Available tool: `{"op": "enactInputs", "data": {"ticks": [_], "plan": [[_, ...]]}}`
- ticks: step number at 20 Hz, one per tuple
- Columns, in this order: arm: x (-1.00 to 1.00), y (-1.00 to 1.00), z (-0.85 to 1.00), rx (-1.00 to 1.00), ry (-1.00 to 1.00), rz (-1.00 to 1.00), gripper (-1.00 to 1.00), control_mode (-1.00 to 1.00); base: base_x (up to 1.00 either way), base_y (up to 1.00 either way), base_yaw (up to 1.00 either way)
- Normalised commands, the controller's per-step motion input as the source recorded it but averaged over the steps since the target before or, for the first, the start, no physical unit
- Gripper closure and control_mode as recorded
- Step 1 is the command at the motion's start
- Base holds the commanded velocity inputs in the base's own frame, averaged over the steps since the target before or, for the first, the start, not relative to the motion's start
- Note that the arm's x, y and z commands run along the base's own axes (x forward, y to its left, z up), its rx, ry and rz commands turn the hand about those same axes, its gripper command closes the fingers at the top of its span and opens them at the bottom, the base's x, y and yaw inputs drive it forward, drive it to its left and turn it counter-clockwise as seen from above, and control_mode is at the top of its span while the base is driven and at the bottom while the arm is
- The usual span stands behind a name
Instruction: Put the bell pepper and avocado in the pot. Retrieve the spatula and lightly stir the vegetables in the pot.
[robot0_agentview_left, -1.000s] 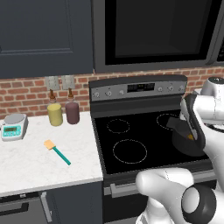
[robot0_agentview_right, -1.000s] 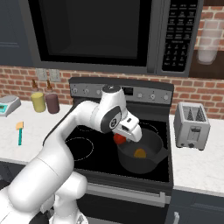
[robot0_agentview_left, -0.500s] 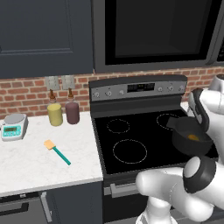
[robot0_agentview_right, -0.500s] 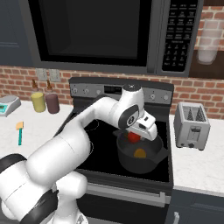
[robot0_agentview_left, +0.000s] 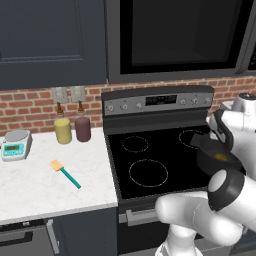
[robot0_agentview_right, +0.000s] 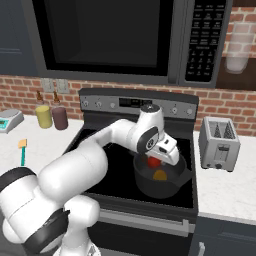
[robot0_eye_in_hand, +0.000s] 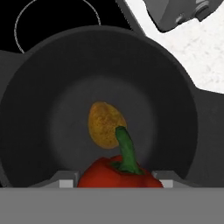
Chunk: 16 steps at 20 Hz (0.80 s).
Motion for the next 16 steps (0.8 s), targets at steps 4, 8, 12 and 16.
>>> {"op": "enactInputs", "data": {"ticks": [4,8,12,16], "plan": [[0.06,0.00,-0.39,0.00,0.00,0.00,1.00,-1.00,0.00,0.00,0.00],[0.12,-0.03,-0.30,0.00,0.00,0.00,1.00,-1.00,0.00,0.00,0.00],[0.12,-0.01,-0.27,0.00,0.00,0.00,1.00,-1.00,0.00,0.00,0.00],[0.16,-0.01,-0.21,0.00,0.00,0.00,1.00,-1.00,0.00,0.00,0.00]]}}
